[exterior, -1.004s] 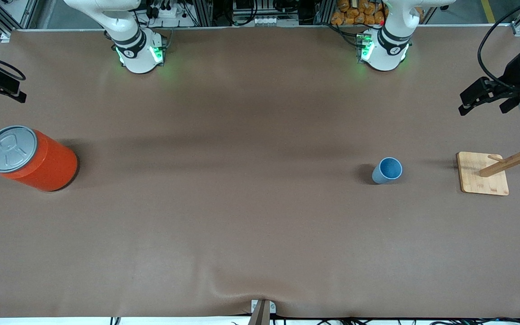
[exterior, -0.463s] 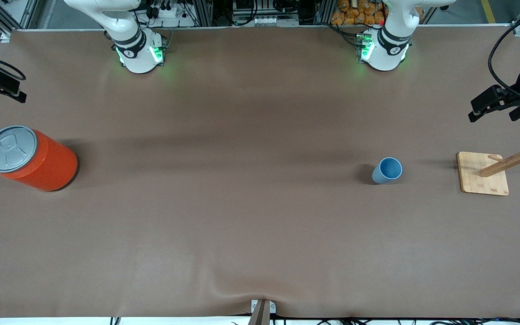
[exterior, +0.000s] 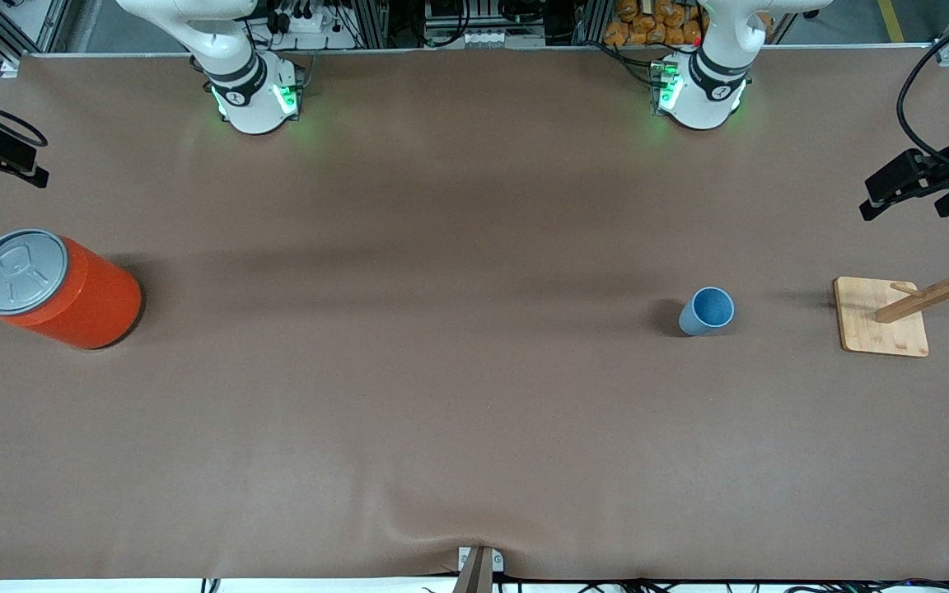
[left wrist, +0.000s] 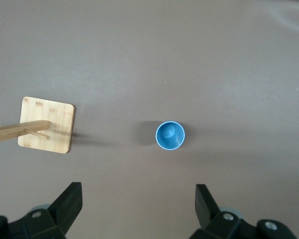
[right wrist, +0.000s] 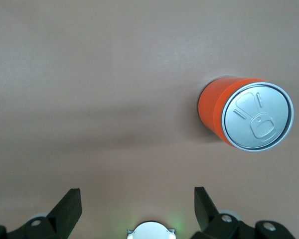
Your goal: Flip cup
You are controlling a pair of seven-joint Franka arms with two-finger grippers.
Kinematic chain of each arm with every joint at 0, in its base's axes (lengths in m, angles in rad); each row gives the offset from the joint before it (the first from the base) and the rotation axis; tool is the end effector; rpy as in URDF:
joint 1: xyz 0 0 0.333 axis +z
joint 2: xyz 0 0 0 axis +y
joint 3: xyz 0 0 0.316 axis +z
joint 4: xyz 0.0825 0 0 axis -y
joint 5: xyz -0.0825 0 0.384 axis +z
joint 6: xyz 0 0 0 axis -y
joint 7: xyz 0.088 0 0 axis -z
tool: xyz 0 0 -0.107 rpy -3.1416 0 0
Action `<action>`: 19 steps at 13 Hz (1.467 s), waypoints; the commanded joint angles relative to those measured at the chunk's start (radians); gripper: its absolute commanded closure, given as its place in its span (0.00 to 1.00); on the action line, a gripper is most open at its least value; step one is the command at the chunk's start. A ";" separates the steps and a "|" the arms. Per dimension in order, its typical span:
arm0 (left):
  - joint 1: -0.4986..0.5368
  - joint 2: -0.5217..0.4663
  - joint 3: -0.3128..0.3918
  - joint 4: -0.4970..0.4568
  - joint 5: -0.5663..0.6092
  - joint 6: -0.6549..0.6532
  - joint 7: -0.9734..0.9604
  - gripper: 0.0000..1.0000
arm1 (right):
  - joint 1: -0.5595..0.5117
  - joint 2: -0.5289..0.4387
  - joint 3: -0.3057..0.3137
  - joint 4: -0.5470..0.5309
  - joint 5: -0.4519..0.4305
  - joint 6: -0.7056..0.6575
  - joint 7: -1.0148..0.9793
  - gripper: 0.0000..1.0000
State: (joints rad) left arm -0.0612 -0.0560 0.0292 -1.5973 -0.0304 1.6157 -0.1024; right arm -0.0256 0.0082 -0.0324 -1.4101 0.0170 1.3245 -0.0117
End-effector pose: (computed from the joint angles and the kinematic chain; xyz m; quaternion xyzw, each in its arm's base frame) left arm 0.5414 -0.0200 0.6468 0.9986 0.0353 0.0360 0.0185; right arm 0.5289 -0.0285 0.6734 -0.9986 0.0214 0.0466 0.0098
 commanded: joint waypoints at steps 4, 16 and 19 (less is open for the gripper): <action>-0.008 0.015 0.003 0.023 0.001 -0.019 -0.005 0.00 | -0.010 0.006 0.008 0.006 0.009 -0.008 0.001 0.00; 0.001 0.016 -0.022 0.026 -0.002 -0.039 -0.005 0.00 | -0.008 0.007 0.009 0.006 0.009 -0.008 0.001 0.00; 0.001 0.021 -0.022 0.026 -0.002 -0.040 -0.013 0.00 | -0.008 0.007 0.009 0.008 0.009 -0.008 0.001 0.00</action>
State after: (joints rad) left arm -0.0647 -0.0477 0.0125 -1.5947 -0.0304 1.5980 -0.1026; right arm -0.0256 0.0114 -0.0301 -1.4101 0.0170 1.3242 -0.0117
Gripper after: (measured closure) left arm 0.000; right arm 0.000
